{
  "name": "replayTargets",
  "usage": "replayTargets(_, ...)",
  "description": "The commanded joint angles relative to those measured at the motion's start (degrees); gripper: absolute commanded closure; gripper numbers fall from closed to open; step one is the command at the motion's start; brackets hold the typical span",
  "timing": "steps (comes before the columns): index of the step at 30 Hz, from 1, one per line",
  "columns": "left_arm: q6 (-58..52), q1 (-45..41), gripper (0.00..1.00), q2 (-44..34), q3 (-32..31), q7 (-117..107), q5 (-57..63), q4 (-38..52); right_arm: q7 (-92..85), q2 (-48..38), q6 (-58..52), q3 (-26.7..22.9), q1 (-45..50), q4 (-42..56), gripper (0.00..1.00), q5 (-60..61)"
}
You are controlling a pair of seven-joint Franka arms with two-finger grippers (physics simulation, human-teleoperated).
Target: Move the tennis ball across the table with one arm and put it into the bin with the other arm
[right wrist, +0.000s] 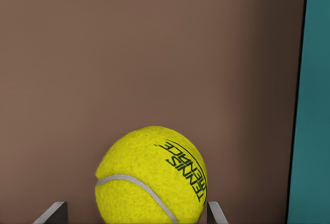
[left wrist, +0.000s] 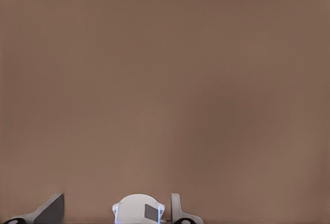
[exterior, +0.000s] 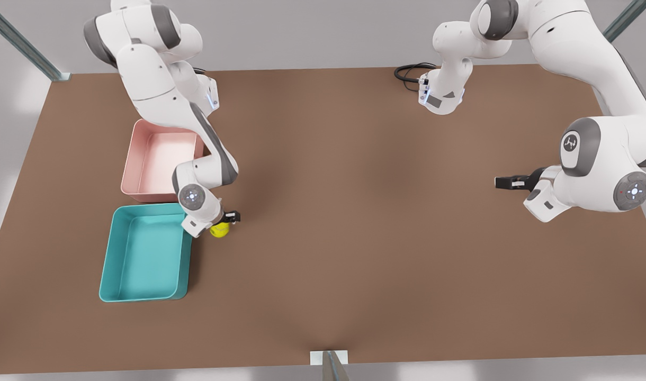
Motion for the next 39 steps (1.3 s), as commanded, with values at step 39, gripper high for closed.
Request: replayTargets(39,-1.48,-0.09,0.00,1.10,-0.25,-5.91,0.20,0.99,-27.88,-3.32,-7.81,0.18,-12.04,15.89,0.24,0.57)
